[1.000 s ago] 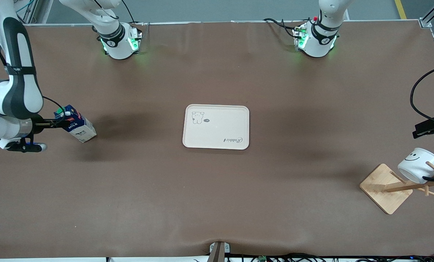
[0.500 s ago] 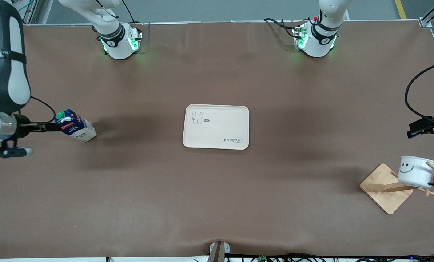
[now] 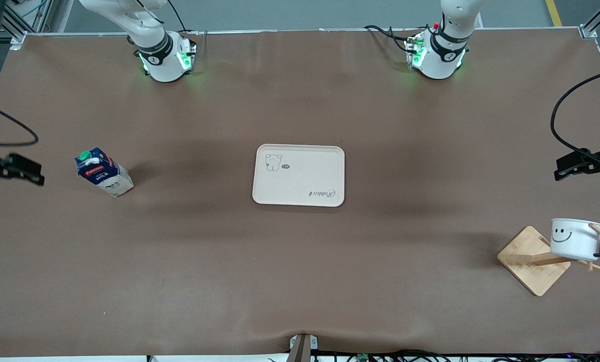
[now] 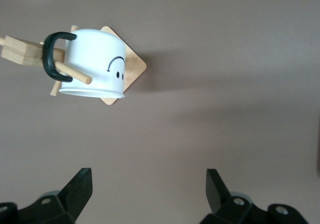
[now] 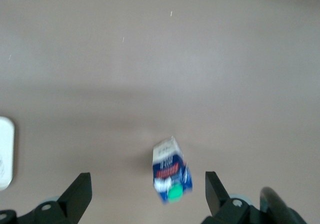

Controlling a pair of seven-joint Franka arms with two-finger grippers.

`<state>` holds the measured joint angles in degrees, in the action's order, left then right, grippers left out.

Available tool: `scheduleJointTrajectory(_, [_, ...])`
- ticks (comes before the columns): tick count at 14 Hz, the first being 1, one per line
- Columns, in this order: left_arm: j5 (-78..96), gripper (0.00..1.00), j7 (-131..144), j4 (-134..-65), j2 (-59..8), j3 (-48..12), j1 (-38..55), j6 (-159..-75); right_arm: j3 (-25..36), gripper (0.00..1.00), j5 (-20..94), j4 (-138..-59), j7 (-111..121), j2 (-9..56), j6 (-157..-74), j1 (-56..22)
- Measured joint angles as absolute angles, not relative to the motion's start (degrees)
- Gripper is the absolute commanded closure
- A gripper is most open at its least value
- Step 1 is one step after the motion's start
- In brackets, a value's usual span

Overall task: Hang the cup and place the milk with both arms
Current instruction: 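Release the mug and raise the left gripper while the right gripper withdraws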

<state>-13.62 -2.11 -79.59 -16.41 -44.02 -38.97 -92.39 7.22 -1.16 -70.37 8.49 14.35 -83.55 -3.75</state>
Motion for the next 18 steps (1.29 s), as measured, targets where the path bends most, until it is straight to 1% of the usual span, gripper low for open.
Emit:
scheduleJointTrajectory(2, [-13.6, 0.00, -1.8, -79.6, -16.4, -44.3, -38.9, -92.1, 7.5, 0.00, -0.8, -74.4, 8.5, 9.4, -82.9, -3.6])
scheduleJointTrajectory(4, [-13.6, 0.00, -1.7, -79.5, -16.2, -44.4, -39.0, -91.8, 7.8, 0.00, -0.2, -81.6, 8.5, 3.9, -84.5, -3.3])
scheduleJointTrajectory(6, [-13.6, 0.00, -1.7, -79.5, -15.1, -44.5, -39.0, -91.3, 8.0, 0.00, -0.2, -88.1, 8.6, -0.3, -85.7, -3.1])
scheduleJointTrajectory(8, [-13.6, 0.00, -1.7, -79.5, -13.5, -44.6, -38.9, -90.1, 8.0, 0.00, 0.0, -91.2, 8.6, -2.1, -85.9, -2.8])
scheduleJointTrajectory(11, [-12.1, 0.00, -1.7, -79.5, -11.5, -44.5, -38.0, -87.8, 8.0, 0.00, 1.6, -92.0, 8.6, -2.4, -86.3, -2.6])
scheduleJointTrajectory(12, [-11.3, 0.00, -1.7, -79.5, -10.7, -43.4, -36.9, -86.9, 8.0, 0.00, 1.9, -92.0, 8.6, -2.4, -86.4, -2.6])
scheduleJointTrajectory(13, [-10.8, 0.00, -1.7, -79.5, -9.8, -40.4, -33.9, -86.2, 7.9, 0.00, 2.0, -92.0, 8.6, -2.4, -86.5, -2.6])
scheduleJointTrajectory(16, [-6.2, 0.00, -1.7, -79.5, -6.2, -23.4, -17.7, -83.3, 7.9, 0.00, 2.1, -92.0, 8.8, -2.4, -86.4, -2.6])
scheduleJointTrajectory(17, [-4.8, 0.00, -1.7, -79.5, -5.1, -19.9, -14.3, -82.6, 7.9, 0.00, 2.1, -92.0, 8.8, -2.4, -86.3, -2.6])
scheduleJointTrajectory(18, [-4.0, 0.00, -1.7, -79.5, -4.2, -17.9, -12.0, -82.0, 7.9, 0.00, 2.1, -92.0, 8.9, -2.4, -86.3, -2.6])
